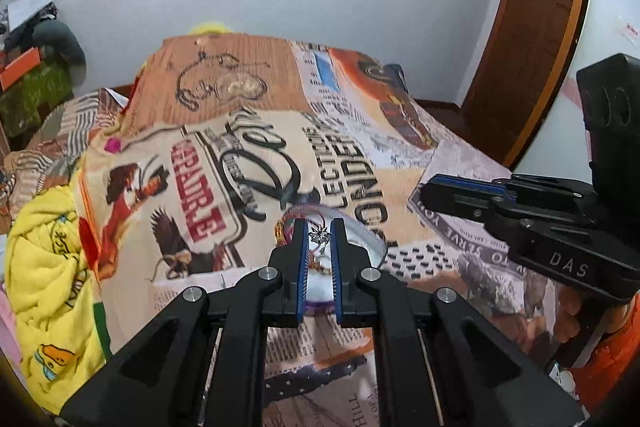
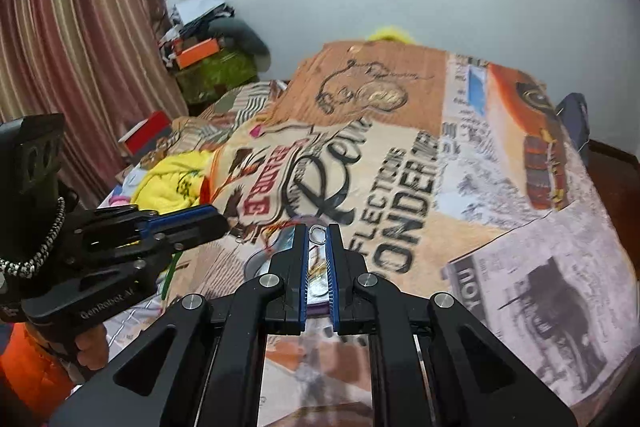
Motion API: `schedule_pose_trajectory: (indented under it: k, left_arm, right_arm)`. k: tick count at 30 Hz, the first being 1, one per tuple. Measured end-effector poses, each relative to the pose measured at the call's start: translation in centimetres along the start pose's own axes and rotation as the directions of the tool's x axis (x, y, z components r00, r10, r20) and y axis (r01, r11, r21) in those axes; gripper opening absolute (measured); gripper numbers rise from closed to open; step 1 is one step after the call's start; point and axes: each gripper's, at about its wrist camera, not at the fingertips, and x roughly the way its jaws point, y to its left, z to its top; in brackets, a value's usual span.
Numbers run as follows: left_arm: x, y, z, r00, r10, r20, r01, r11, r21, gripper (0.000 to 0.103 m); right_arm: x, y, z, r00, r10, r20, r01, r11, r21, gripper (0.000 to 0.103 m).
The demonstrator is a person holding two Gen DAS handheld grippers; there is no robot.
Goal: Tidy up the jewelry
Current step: 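Carry the silver charm and silver ring over the heart tin with both tools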
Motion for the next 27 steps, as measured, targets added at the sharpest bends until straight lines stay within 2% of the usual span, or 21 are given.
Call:
schedule_pose_trajectory:
  k: [13,22,27]
  left_arm:
    - [3.1,0.7,-1.6,0.996,-0.031,-0.083,0.030,1.000,-0.007,0.009]
    - [3.7,1.2,-1.8,0.995,-0.031,-0.099,0.031,1.000,0.000,0.009]
    - [3.7,1.6,-1.6,0.995,0.010,-0.098,-0.010,1.000,0.000,0.010]
  right_arm:
    - [3.3,0.6,-1.5,0.995,0.028,-0.092,-0.028,1.000,0.001,0.007]
    - [5.3,0.5,-1.1,0.993,0.040,-0.111,-0.040,0.999,0.009,0.007]
    - [6.2,0.2,-0.6,0.992,0.048,-0.120,-0.047,0.999,0.012,0.007]
